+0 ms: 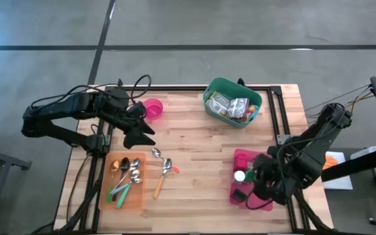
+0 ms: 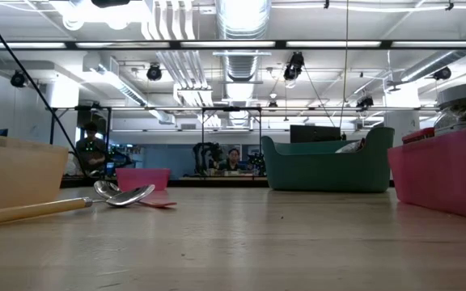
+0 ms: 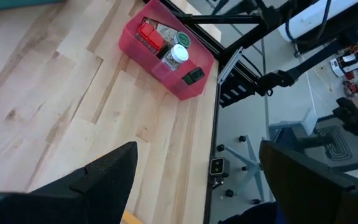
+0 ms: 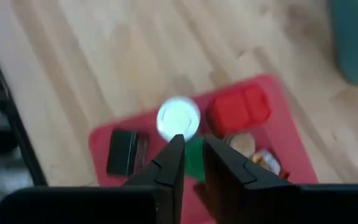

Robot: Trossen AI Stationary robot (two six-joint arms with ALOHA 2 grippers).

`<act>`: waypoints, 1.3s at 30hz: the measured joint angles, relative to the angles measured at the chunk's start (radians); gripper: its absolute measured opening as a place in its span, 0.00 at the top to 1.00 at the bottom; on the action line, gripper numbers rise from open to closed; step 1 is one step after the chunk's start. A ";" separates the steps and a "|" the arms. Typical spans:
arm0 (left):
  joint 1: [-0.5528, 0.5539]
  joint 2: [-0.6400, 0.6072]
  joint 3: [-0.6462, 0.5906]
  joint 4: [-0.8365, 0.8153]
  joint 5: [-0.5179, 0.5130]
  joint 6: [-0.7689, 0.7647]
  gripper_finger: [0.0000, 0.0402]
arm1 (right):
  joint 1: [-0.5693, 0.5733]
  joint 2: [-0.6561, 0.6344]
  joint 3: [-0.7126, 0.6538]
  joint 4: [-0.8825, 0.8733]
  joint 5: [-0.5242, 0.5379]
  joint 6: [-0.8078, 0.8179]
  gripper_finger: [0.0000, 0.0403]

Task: Pick & Place Food Item
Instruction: Put the orange seasoning bag into the pink bin

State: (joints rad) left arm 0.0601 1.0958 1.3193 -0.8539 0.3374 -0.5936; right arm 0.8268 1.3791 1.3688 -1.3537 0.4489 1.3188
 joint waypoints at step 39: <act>0.000 0.000 0.000 -0.005 -0.016 0.063 0.15 | 0.139 0.440 -0.018 -0.115 -0.192 -0.354 0.52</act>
State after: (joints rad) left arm 0.0601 1.0957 1.3193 -0.8585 0.3219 -0.5303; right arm 0.9653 1.8194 1.3510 -1.4686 0.2573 0.9647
